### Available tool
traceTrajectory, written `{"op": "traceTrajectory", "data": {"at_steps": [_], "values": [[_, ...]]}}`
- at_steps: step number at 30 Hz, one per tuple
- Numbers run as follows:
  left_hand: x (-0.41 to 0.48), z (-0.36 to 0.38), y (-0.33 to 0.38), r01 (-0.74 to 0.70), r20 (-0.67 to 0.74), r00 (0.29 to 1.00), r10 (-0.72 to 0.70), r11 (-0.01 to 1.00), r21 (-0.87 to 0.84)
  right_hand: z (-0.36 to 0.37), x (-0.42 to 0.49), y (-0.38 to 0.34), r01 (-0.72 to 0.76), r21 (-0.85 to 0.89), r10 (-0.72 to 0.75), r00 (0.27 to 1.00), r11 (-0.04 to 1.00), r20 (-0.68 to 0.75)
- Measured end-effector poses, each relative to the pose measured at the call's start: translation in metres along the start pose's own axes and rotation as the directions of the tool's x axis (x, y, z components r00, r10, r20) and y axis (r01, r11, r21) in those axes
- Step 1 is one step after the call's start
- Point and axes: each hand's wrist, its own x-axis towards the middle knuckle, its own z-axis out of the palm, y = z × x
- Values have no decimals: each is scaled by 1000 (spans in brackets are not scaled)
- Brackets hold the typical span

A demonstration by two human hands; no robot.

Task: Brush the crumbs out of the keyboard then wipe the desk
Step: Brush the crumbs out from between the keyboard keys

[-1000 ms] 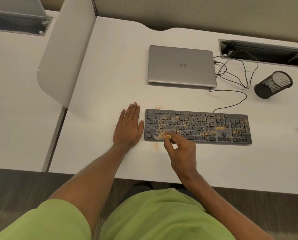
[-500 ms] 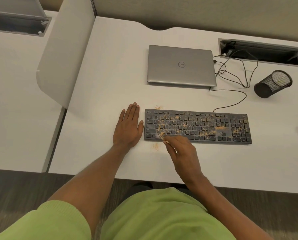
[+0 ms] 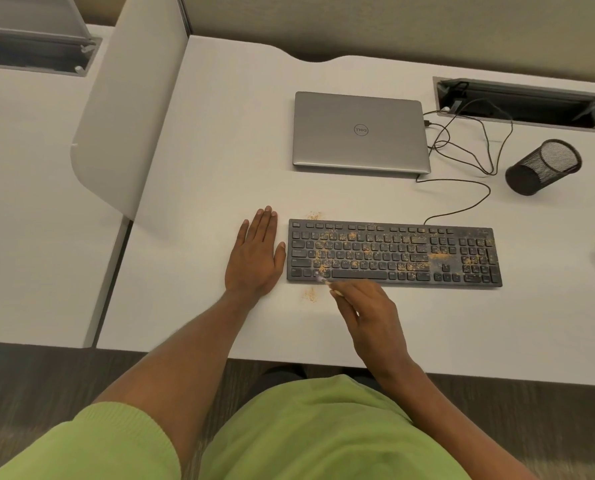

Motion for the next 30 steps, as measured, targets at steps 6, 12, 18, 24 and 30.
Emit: {"op": "traceTrajectory", "data": {"at_steps": [6,12,18,24,30], "values": [[-1,0,0,0,0,1000,0,1000,-2,0,3,-9,83,56,-85,996,995,30],[-1,0,0,-8,-5,1000,8,1000,-11,-3,6,0,-20,-6,20,1000,1000,6],[-1,0,0,-3,6,1000,3,1000,-12,-6,17,-12,-49,119,54,998,992,-43],[-1,-1,0,-3,3,1000,3,1000,-25,-14,47,-13,-210,331,268,953,920,-142],[-1,-2,1,-4,16,1000,4,1000,-28,-15,88,-7,-287,414,410,879,864,-246]]}}
